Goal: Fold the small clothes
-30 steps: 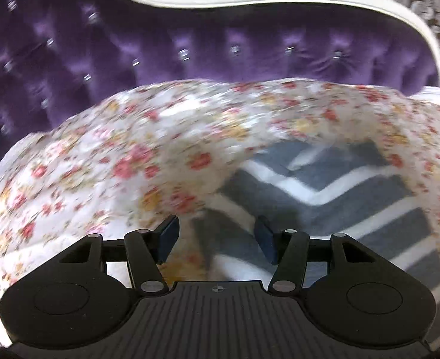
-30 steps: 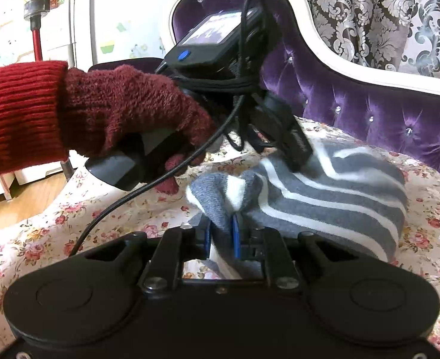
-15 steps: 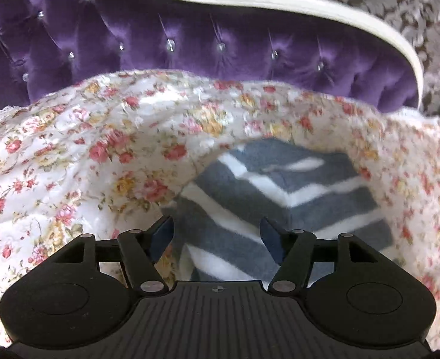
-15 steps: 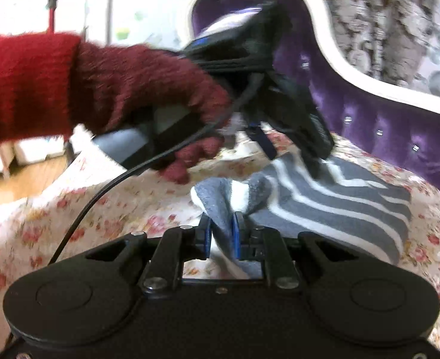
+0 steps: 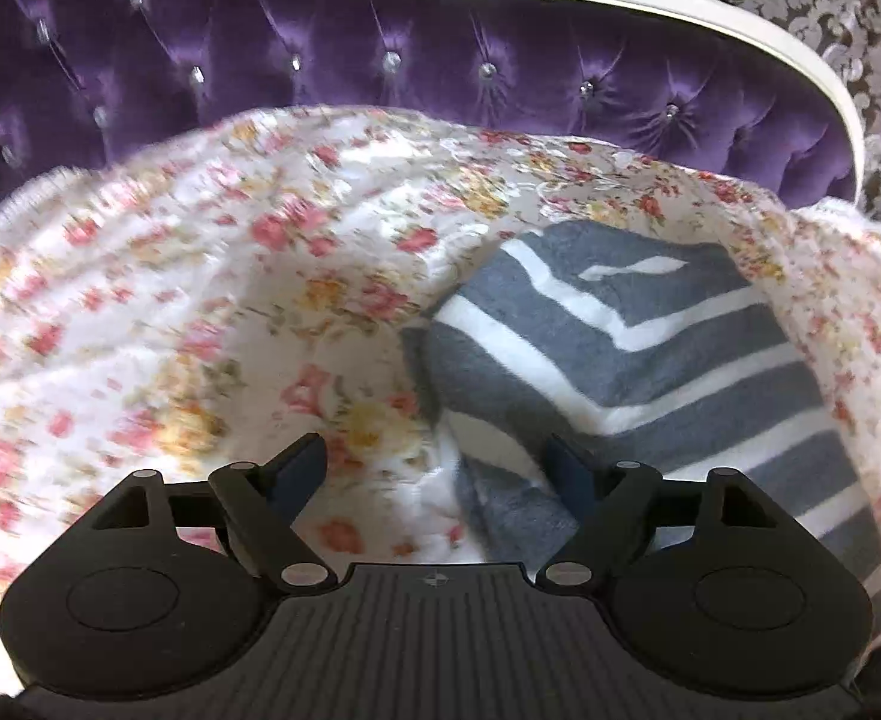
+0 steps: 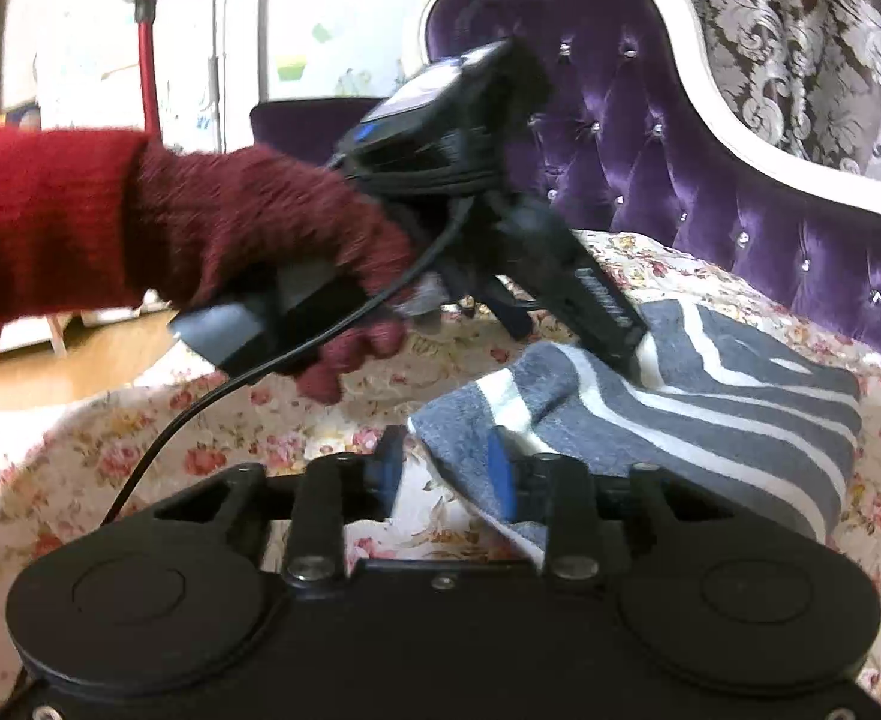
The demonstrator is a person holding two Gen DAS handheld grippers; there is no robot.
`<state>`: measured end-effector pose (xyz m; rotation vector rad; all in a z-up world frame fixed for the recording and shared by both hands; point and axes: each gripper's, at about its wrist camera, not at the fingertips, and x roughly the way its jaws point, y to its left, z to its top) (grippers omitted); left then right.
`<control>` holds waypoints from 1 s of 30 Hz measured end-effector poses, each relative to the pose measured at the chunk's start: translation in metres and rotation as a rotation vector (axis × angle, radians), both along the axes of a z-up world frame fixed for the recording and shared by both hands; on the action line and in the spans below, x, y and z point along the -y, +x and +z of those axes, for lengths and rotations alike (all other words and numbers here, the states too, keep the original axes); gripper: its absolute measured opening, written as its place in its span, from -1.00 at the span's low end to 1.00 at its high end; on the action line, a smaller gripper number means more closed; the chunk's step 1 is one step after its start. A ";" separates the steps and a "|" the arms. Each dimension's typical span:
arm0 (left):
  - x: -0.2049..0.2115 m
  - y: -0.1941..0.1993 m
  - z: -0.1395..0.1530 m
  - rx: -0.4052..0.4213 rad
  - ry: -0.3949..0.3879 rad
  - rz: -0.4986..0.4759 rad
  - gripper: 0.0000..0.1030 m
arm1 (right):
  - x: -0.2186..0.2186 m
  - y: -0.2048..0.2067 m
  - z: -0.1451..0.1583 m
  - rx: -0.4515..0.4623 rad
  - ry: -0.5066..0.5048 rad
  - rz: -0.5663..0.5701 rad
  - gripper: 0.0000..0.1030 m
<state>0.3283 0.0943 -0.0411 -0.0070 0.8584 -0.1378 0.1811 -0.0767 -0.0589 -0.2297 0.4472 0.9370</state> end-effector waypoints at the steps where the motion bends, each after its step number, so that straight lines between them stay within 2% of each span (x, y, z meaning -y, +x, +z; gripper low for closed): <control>1: -0.001 -0.003 0.003 0.012 0.019 0.010 0.53 | 0.004 0.001 0.001 -0.012 0.016 -0.004 -0.08; 2: -0.003 -0.005 0.007 0.021 0.028 0.023 0.52 | 0.008 0.004 0.003 -0.027 0.033 -0.010 -0.04; 4: -0.008 -0.015 0.017 0.052 0.007 0.038 0.51 | 0.017 0.008 0.005 -0.056 0.061 -0.027 0.22; 9: -0.005 -0.042 0.042 0.119 -0.099 0.017 0.52 | 0.041 0.022 0.018 -0.151 0.165 -0.124 0.28; 13: 0.012 -0.055 0.048 0.150 -0.127 -0.022 0.52 | 0.064 0.040 0.023 -0.203 0.215 -0.255 0.39; 20: 0.038 -0.057 0.025 0.126 -0.063 -0.054 0.52 | 0.112 0.069 0.017 -0.356 0.341 -0.476 0.43; 23: 0.033 -0.055 0.006 0.102 -0.039 -0.018 0.53 | 0.123 0.075 0.014 -0.383 0.354 -0.525 0.43; 27: 0.007 -0.055 -0.014 0.067 -0.134 0.046 0.71 | 0.134 0.079 0.011 -0.412 0.386 -0.549 0.44; 30: 0.000 -0.059 -0.017 0.068 -0.173 0.069 0.76 | 0.140 0.082 0.008 -0.426 0.400 -0.560 0.44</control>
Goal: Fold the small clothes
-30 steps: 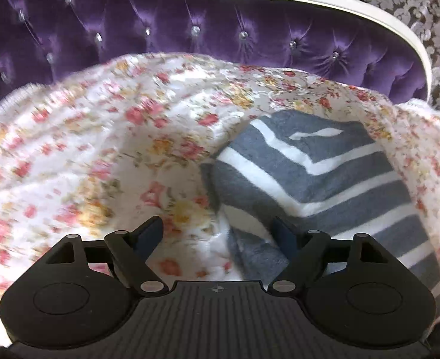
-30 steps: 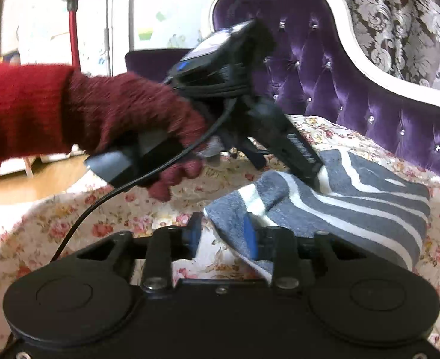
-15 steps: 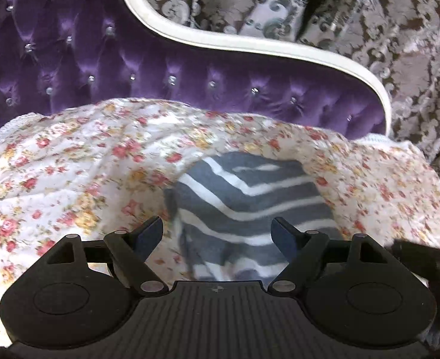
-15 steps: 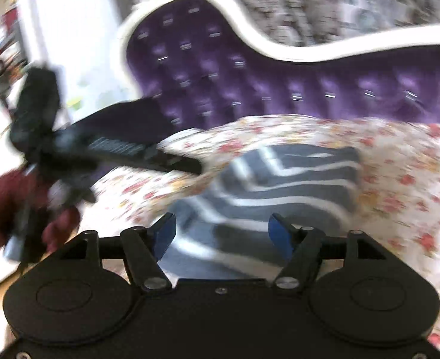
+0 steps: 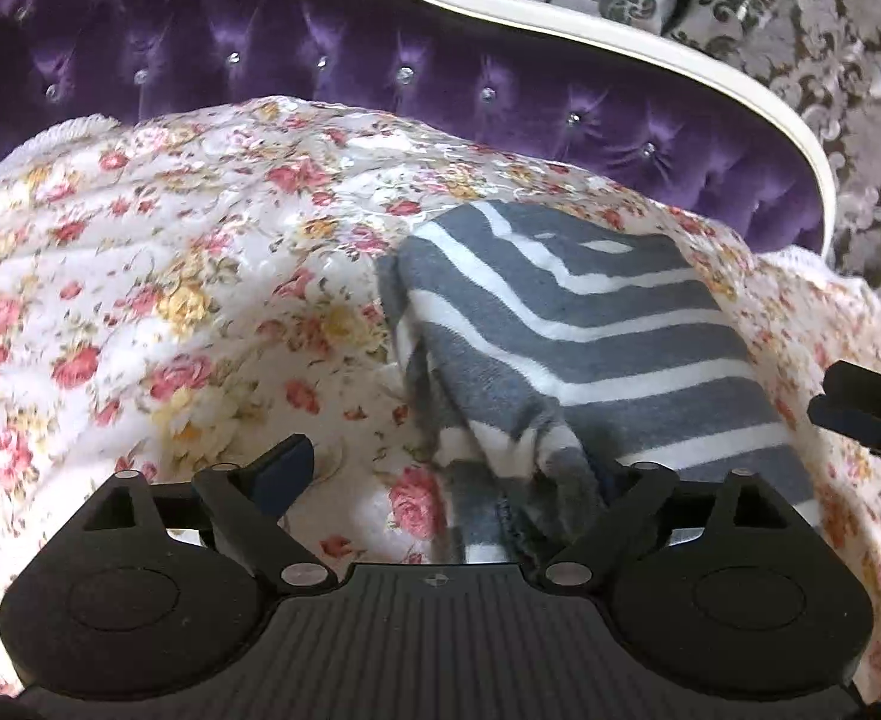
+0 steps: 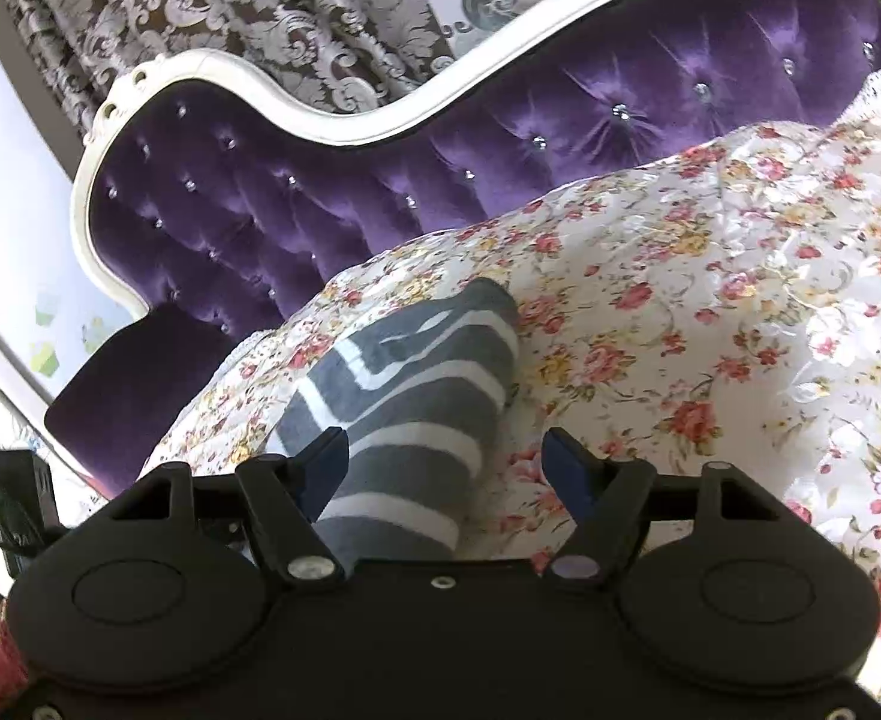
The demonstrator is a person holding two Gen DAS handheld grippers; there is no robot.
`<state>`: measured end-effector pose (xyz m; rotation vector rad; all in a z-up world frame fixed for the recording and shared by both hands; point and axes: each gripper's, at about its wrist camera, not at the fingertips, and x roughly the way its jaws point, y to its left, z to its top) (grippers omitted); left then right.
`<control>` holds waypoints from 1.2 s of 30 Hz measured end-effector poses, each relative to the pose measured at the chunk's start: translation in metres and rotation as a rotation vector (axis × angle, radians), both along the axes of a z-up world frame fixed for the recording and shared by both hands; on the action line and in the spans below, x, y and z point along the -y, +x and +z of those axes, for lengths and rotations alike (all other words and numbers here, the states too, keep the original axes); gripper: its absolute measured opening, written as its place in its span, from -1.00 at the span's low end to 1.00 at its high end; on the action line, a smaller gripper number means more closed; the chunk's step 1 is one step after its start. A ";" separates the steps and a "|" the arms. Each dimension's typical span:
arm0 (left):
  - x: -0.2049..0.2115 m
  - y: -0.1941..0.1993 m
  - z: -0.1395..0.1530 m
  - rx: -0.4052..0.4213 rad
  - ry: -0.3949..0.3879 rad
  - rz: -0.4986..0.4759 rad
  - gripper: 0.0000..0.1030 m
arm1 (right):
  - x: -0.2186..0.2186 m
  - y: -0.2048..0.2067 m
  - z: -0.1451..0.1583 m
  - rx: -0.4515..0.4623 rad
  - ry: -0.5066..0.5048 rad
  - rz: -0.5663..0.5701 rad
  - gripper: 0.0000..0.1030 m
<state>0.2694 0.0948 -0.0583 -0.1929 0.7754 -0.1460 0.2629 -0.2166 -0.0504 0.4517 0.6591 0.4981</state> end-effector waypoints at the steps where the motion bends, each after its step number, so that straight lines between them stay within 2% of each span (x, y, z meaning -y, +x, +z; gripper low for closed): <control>1: 0.000 -0.002 0.000 0.002 -0.001 0.002 0.76 | 0.001 0.002 -0.001 -0.006 0.007 -0.001 0.45; 8: 0.001 -0.005 0.002 -0.048 -0.061 -0.018 0.76 | 0.000 0.017 -0.017 -0.063 0.122 0.041 0.53; 14: -0.001 -0.009 -0.002 -0.097 -0.191 -0.057 0.76 | -0.011 0.036 -0.035 -0.136 0.174 0.081 0.53; 19: 0.003 -0.004 -0.005 -0.114 -0.270 -0.081 0.77 | -0.024 0.051 -0.042 -0.151 0.187 0.132 0.54; 25: 0.002 0.013 -0.008 -0.125 -0.364 -0.082 0.82 | -0.031 0.067 -0.042 -0.156 0.216 0.152 0.64; 26: 0.001 0.015 -0.009 -0.127 -0.388 -0.084 0.78 | -0.032 0.069 -0.042 -0.157 0.219 0.155 0.64; 28: -0.003 0.018 -0.014 -0.151 -0.488 -0.103 0.75 | -0.032 0.071 -0.043 -0.160 0.228 0.156 0.63; 29: -0.005 0.017 -0.016 -0.154 -0.513 -0.100 0.70 | -0.032 0.071 -0.043 -0.163 0.226 0.154 0.60; 30: -0.005 0.016 -0.018 -0.157 -0.519 -0.102 0.56 | -0.032 0.071 -0.043 -0.163 0.219 0.153 0.49; 31: -0.004 0.015 -0.018 -0.153 -0.510 -0.103 0.49 | -0.032 0.070 -0.043 -0.165 0.203 0.147 0.20; 33: -0.006 0.013 -0.019 -0.154 -0.508 -0.105 -0.01 | -0.032 0.069 -0.043 -0.182 0.167 0.121 -0.09; 34: -0.008 0.012 -0.021 -0.162 -0.529 -0.102 -0.10 | -0.030 0.067 -0.043 -0.189 0.173 0.116 -0.13; 36: -0.013 0.009 -0.024 -0.174 -0.579 -0.095 -0.12 | -0.028 0.061 -0.039 -0.201 0.172 0.105 -0.14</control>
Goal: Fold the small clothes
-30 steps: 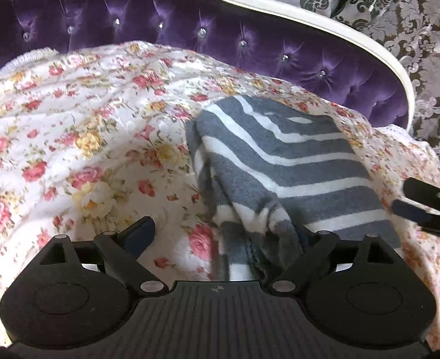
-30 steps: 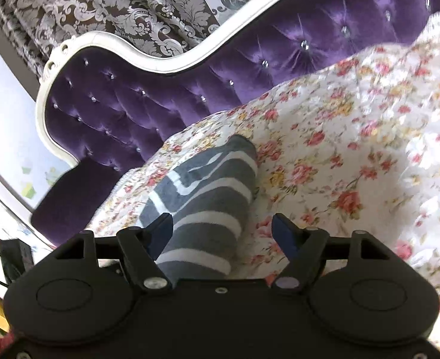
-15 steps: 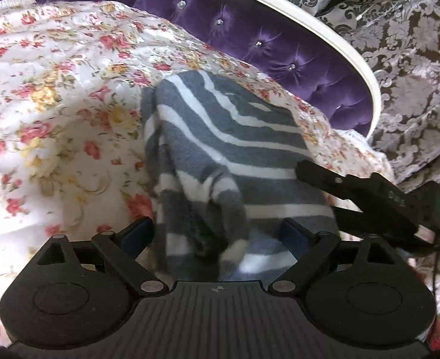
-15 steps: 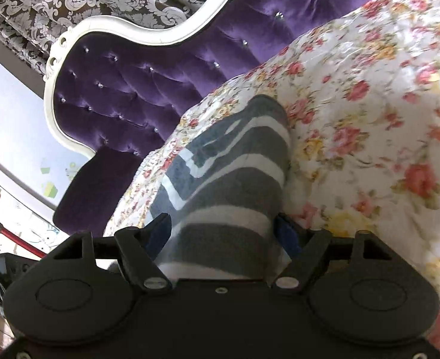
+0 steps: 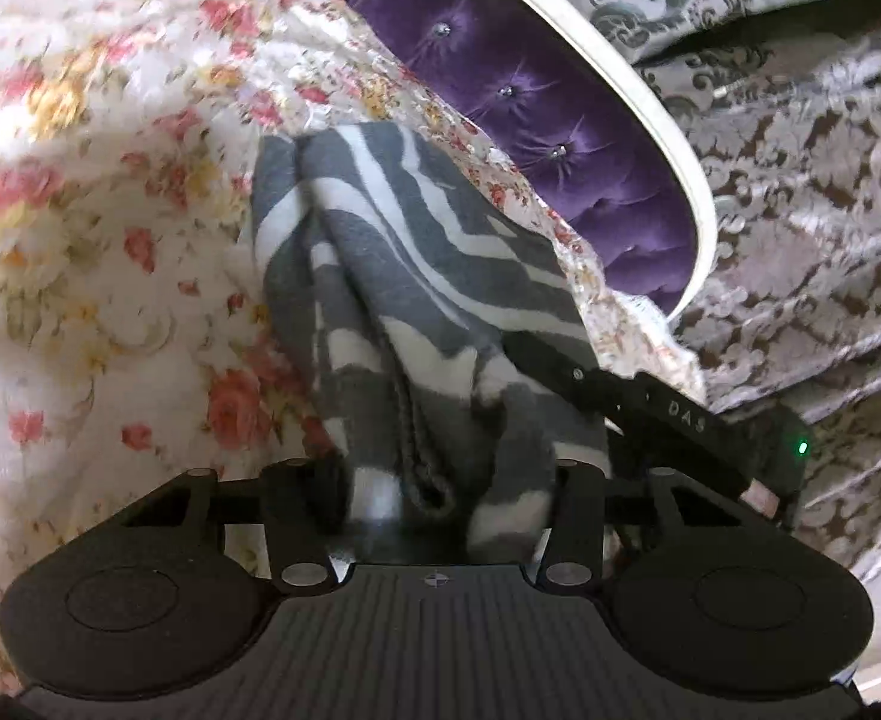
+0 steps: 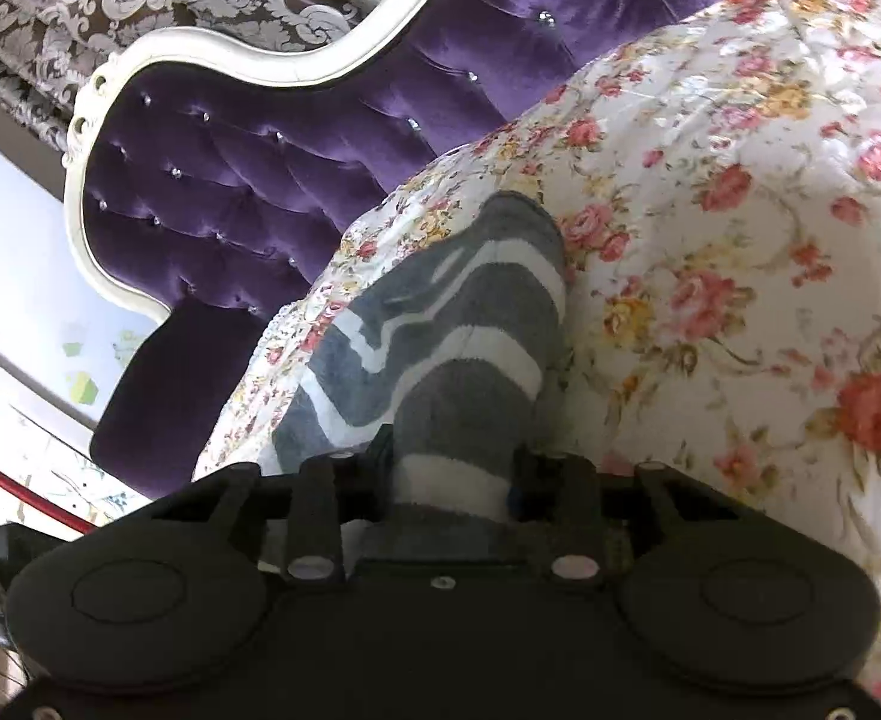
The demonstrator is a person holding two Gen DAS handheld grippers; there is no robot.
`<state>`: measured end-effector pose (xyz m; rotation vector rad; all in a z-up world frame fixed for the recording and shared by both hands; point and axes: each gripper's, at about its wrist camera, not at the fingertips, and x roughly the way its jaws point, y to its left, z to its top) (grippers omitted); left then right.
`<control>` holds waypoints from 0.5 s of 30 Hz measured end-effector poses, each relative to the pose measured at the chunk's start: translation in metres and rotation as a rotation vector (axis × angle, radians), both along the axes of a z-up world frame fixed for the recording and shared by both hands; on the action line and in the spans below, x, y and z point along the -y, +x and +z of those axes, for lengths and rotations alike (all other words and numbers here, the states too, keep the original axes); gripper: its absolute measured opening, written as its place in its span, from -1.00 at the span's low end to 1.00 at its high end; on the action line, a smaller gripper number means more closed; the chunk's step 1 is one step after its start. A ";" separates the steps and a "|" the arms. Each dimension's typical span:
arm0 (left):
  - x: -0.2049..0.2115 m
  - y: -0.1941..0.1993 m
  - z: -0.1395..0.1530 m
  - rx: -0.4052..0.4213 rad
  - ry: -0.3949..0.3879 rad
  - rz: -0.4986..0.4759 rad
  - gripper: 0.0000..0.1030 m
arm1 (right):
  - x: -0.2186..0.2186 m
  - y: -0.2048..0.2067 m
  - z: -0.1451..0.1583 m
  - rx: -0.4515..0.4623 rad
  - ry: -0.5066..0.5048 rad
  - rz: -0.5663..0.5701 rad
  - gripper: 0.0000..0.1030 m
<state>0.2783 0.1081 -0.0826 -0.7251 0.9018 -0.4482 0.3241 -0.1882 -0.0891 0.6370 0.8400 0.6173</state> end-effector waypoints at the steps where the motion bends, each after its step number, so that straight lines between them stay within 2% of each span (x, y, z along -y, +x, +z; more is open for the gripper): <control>1: -0.002 -0.003 0.000 -0.005 -0.025 0.000 -0.12 | 0.000 -0.005 0.004 -0.002 -0.012 -0.002 -0.14; 6: 0.005 -0.030 0.006 -0.007 -0.078 -0.059 -0.12 | 0.008 -0.040 0.021 -0.006 -0.061 -0.003 -0.15; 15: 0.034 -0.118 0.013 -0.021 -0.146 -0.179 -0.09 | 0.042 -0.136 0.033 -0.058 -0.061 -0.005 -0.14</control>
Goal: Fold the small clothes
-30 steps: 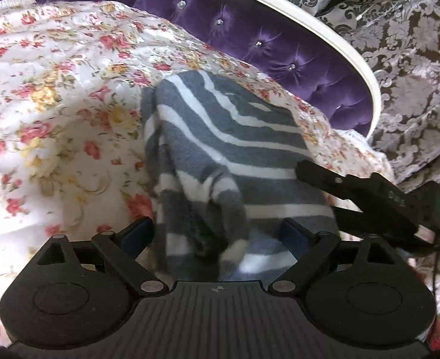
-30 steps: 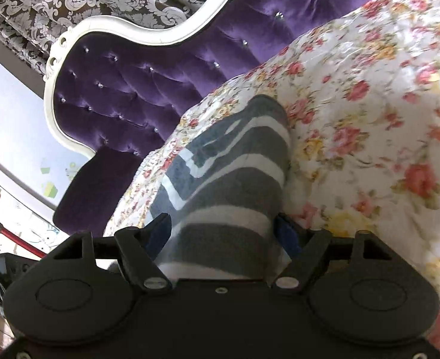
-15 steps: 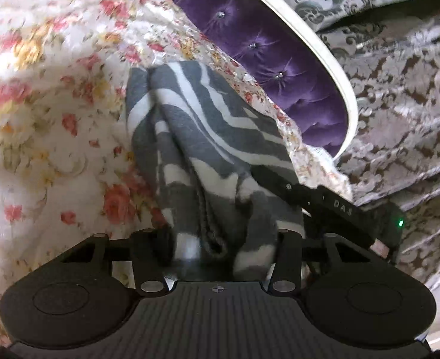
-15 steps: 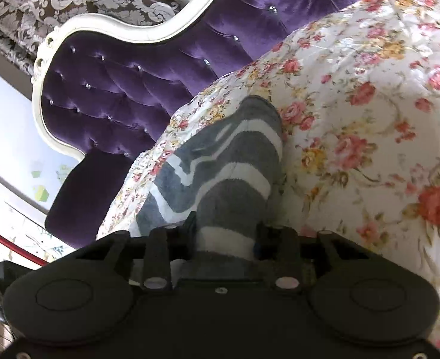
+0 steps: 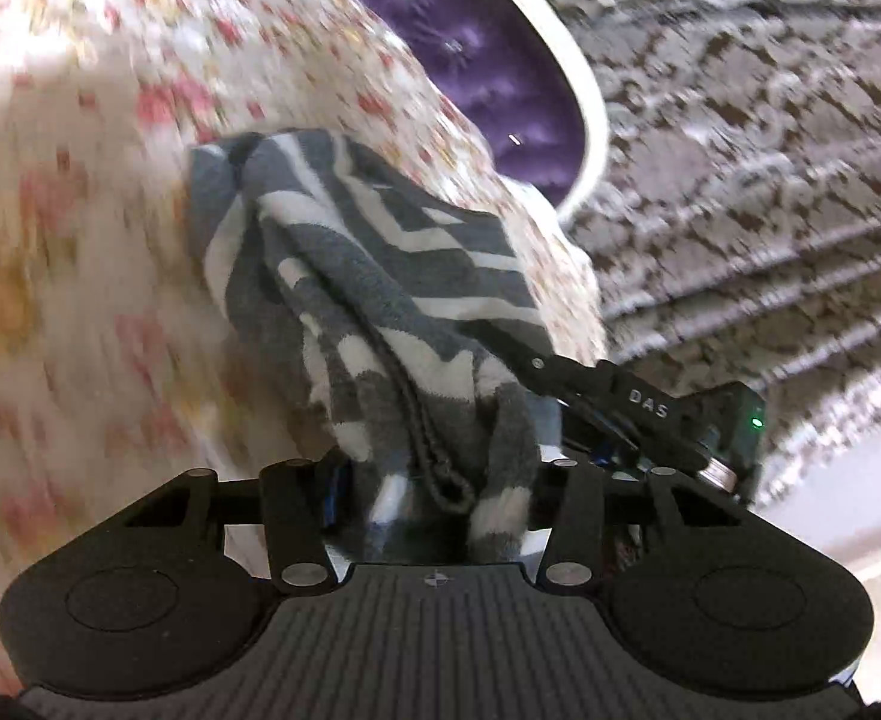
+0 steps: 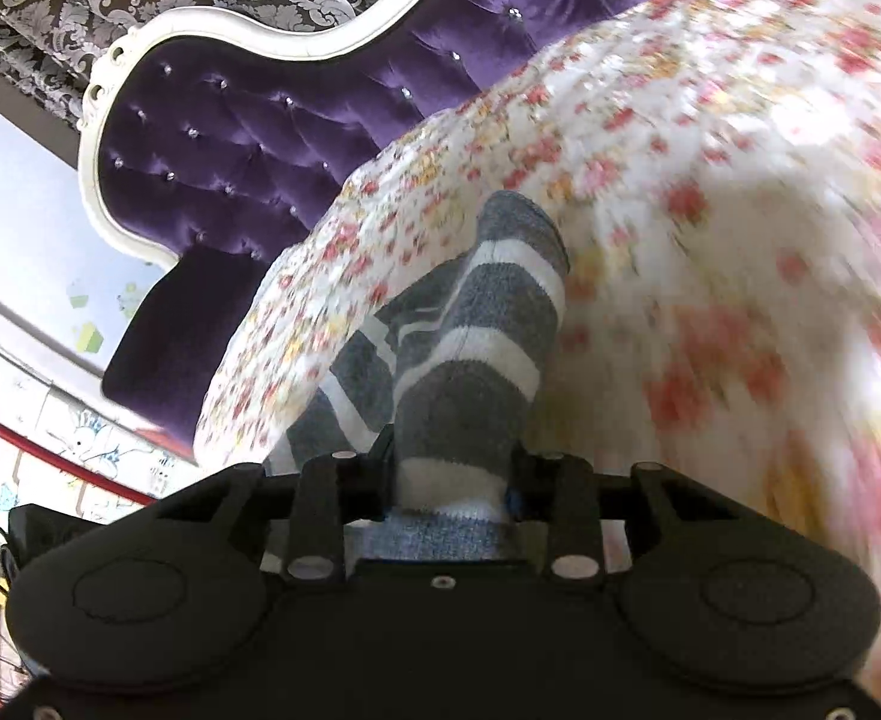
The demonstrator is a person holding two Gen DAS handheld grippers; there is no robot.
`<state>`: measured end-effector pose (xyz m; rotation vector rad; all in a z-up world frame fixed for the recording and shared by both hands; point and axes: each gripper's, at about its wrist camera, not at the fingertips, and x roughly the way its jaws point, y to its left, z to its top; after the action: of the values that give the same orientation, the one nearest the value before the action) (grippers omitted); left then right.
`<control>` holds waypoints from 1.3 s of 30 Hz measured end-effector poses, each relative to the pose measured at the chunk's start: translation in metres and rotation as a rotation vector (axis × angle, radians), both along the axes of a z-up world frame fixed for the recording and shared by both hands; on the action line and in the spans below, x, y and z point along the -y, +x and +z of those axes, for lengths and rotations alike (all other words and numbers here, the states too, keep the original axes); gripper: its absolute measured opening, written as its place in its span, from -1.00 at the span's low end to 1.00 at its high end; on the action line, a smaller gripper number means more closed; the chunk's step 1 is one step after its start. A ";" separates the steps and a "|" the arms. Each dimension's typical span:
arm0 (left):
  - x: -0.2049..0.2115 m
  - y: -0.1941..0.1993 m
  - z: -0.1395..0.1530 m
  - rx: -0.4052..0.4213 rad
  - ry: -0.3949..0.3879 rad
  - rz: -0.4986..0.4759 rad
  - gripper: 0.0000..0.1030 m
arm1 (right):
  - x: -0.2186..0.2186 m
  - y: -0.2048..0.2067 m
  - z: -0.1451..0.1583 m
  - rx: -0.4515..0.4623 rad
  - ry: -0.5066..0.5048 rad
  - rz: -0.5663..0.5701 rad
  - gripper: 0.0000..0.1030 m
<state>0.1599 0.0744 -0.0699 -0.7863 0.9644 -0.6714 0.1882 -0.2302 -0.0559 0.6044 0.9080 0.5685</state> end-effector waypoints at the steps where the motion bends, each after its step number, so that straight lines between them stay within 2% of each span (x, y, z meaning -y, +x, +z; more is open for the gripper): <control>1: 0.002 -0.010 0.001 0.001 -0.010 -0.014 -0.09 | 0.002 -0.011 0.001 -0.005 0.000 0.002 -0.14; 4: 0.007 -0.037 0.000 -0.021 -0.050 -0.042 -0.03 | 0.010 -0.041 0.002 -0.020 0.006 0.011 -0.12; 6: 0.006 -0.054 -0.004 -0.023 -0.038 -0.027 -0.03 | 0.014 -0.055 0.000 -0.019 -0.001 0.010 -0.09; 9: 0.000 -0.073 -0.011 0.006 0.046 0.049 -0.03 | 0.016 -0.070 -0.003 0.017 -0.073 -0.035 -0.06; 12: -0.005 -0.086 -0.018 0.040 0.181 0.122 0.05 | 0.013 -0.080 -0.002 0.084 -0.181 -0.091 0.05; 16: 0.000 -0.094 -0.017 0.120 0.264 0.145 0.11 | 0.003 -0.092 0.002 0.207 -0.348 -0.132 0.19; 18: 0.008 -0.096 -0.011 0.166 0.330 0.156 0.22 | 0.001 -0.099 0.001 0.241 -0.388 -0.150 0.21; 23: 0.018 -0.103 -0.003 0.231 0.414 0.176 0.30 | 0.007 -0.115 0.003 0.266 -0.352 -0.195 0.22; 25: 0.012 -0.115 -0.006 0.241 0.412 0.183 0.30 | 0.013 -0.127 0.006 0.263 -0.299 -0.191 0.23; 28: 0.009 -0.115 -0.008 0.212 0.372 0.197 0.30 | 0.023 -0.138 0.001 0.199 -0.181 -0.156 0.30; 30: 0.008 -0.116 -0.008 0.204 0.357 0.208 0.30 | 0.025 -0.145 -0.006 0.155 -0.140 -0.123 0.32; 35: 0.015 -0.126 0.004 0.251 0.412 0.222 0.30 | 0.014 -0.166 -0.013 0.143 -0.184 -0.062 0.32; 39: 0.023 -0.129 0.009 0.284 0.515 0.231 0.42 | -0.001 -0.180 -0.017 0.157 -0.302 -0.047 0.30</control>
<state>0.0310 0.0519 -0.0604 -0.3256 0.7261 -0.2986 0.0079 -0.2289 -0.0729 0.3025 0.8091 0.4196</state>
